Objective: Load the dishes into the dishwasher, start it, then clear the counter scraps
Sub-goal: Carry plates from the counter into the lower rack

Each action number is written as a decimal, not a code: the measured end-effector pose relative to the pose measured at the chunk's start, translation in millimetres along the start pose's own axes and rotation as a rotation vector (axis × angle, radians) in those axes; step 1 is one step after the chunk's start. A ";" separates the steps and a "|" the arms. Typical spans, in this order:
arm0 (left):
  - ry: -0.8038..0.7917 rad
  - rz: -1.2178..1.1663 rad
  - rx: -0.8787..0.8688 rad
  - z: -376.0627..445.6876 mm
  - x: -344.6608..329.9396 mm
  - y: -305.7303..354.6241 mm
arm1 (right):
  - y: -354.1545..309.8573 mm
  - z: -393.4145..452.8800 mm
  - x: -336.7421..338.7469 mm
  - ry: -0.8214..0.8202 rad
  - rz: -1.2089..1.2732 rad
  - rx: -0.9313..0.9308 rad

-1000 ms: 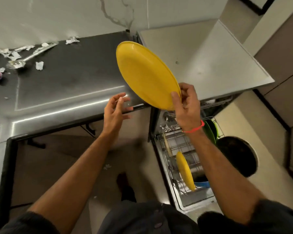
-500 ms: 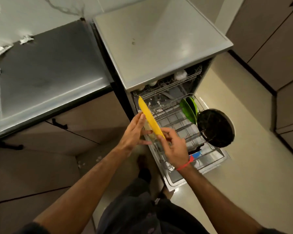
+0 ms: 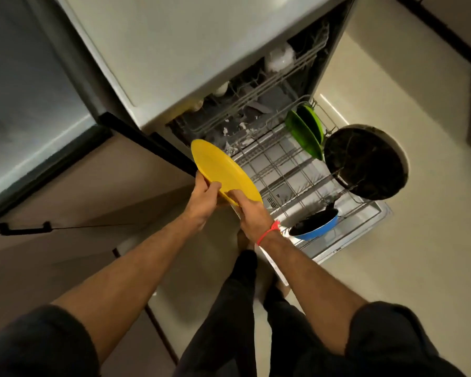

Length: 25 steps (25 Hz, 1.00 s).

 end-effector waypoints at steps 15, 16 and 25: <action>0.083 0.258 0.003 188.8 -63.8 -21.1 | 152.1 86.9 -44.0 0.227 -0.001 -0.079; 0.083 0.233 0.000 187.3 -65.3 -18.9 | 150.0 84.7 -40.7 0.257 -0.001 -0.075; -0.041 0.192 0.061 207.6 -57.0 -22.6 | 152.1 86.8 -39.7 0.186 0.059 -0.128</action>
Point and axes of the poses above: each hand's wrist, its own z-axis towards the middle knuckle, its own x-axis out of the back of the hand, y = z × x, the point moved 2 cm from there along z, towards the middle knuckle, and after that the axes turned 8 degrees about x, right-handed, at the moved point
